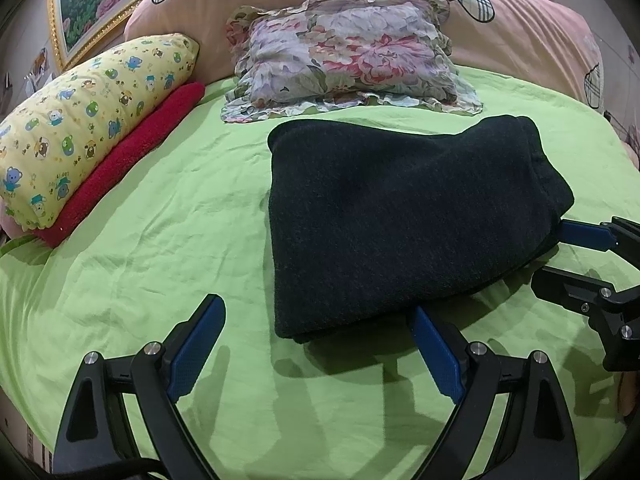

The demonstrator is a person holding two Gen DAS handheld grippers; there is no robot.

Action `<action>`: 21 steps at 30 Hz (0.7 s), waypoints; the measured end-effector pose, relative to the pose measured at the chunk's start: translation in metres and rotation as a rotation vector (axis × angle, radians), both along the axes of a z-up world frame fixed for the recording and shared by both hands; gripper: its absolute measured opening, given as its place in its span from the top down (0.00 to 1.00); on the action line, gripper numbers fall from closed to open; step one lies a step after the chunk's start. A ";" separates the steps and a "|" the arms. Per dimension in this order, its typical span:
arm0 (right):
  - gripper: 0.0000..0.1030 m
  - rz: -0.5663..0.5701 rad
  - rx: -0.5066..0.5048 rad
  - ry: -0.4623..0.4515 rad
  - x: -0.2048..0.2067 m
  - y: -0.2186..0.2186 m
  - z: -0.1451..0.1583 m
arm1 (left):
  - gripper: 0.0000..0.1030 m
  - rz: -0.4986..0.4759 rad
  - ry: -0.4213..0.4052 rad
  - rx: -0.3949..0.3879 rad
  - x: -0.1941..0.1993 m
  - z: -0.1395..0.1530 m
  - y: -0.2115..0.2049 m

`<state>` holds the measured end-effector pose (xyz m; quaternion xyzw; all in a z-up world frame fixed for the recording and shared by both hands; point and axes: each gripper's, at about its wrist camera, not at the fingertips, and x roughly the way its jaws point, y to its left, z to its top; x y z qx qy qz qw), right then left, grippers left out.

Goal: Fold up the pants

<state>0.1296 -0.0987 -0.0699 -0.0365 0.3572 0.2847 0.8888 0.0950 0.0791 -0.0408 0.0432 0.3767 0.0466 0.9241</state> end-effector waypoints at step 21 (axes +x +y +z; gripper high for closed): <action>0.23 -0.003 0.011 -0.009 -0.001 -0.001 0.003 | 0.10 -0.003 -0.004 0.006 0.001 0.002 0.001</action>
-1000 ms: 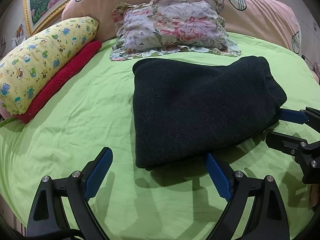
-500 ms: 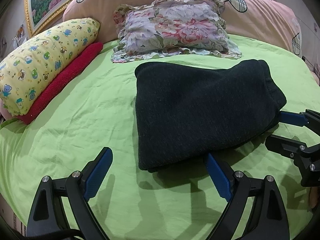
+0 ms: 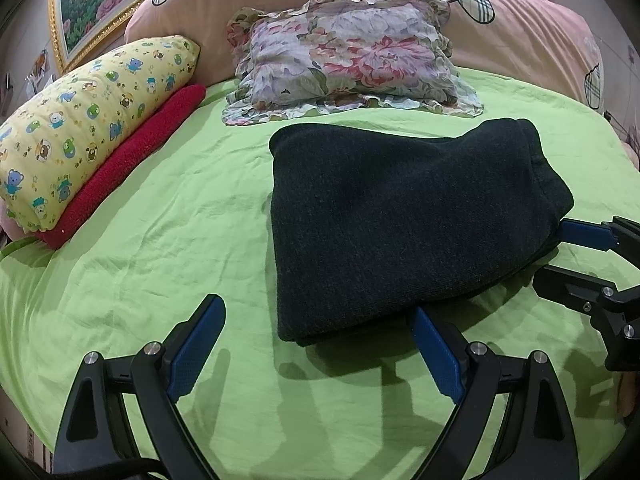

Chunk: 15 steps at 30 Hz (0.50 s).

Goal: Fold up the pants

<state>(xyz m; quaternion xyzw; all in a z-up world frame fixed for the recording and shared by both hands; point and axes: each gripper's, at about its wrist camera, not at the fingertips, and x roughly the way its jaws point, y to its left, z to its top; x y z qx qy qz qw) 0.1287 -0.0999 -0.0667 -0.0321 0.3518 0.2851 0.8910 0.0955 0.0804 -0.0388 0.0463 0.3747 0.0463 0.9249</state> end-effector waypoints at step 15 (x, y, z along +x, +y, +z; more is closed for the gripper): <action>0.23 -0.006 0.004 -0.005 0.001 -0.002 0.002 | 0.10 -0.003 0.016 -0.001 0.004 -0.001 0.000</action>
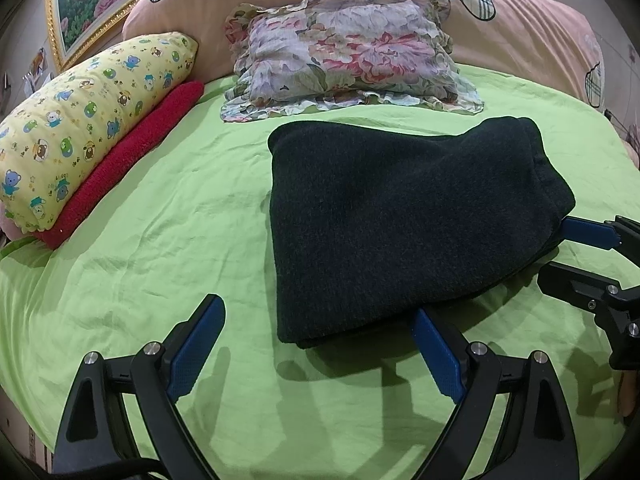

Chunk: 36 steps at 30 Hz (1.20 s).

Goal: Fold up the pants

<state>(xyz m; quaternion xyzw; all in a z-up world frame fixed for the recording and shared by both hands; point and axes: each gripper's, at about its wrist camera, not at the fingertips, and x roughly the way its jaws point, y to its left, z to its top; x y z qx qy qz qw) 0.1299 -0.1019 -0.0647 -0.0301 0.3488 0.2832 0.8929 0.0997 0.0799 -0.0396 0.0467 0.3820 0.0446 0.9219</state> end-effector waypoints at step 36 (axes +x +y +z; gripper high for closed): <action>0.23 -0.084 0.035 -0.035 0.004 -0.020 0.022 | 0.13 -0.020 -0.083 -0.026 0.000 0.034 0.003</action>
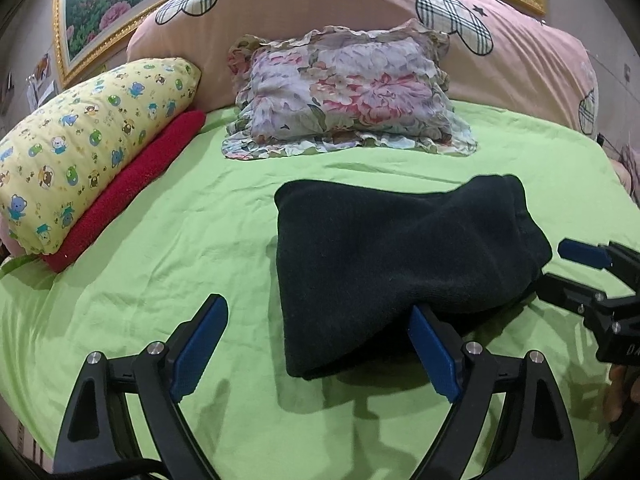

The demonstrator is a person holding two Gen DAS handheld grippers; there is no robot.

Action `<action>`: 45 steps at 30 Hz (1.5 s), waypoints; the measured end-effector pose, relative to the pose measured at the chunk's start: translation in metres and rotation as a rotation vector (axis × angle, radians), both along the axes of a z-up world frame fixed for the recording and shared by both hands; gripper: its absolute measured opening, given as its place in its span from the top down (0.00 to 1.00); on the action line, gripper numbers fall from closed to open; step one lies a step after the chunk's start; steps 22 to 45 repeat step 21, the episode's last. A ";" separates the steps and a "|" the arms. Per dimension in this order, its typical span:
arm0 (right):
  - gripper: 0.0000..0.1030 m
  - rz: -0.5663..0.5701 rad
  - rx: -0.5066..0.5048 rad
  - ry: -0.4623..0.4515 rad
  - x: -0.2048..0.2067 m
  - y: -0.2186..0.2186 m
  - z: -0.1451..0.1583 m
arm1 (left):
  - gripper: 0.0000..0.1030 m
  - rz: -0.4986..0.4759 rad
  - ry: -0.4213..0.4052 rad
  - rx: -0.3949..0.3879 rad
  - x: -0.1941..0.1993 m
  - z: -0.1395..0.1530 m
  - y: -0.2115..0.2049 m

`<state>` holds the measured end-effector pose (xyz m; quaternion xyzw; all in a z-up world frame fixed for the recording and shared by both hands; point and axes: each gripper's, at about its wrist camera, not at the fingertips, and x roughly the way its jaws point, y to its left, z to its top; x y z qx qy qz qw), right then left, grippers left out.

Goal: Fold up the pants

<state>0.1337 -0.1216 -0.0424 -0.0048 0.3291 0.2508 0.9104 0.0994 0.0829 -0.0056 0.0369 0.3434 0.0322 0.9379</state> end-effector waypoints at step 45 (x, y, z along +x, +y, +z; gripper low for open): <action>0.23 0.010 0.018 0.049 -0.006 0.002 -0.002 | 0.12 0.020 0.077 0.013 -0.001 -0.008 -0.008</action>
